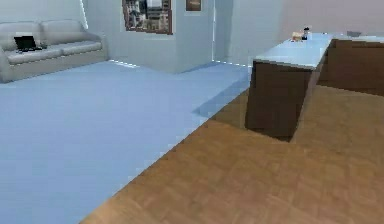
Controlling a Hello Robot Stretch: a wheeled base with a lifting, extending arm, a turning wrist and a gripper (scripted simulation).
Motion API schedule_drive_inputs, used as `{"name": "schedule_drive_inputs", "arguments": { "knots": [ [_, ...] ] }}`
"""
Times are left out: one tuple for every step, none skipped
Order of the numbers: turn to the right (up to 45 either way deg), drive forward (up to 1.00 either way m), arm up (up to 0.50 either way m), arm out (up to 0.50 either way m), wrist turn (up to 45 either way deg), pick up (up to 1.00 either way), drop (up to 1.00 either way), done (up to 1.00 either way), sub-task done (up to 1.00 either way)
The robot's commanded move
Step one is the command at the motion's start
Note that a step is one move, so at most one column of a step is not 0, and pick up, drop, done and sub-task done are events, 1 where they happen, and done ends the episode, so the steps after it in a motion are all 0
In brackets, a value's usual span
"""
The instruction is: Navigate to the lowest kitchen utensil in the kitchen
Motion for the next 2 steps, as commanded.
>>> {"name": "schedule_drive_inputs", "arguments": {
  "knots": [
    [33.0, 0.00, 0.00, 0.00, 0.0, 0.00, 0.00, 0.00, 0.00],
    [0.0, 1.00, 0.00, 0.00, 0.0, 0.00, 0.00, 0.00, 0.00]
  ]
}}
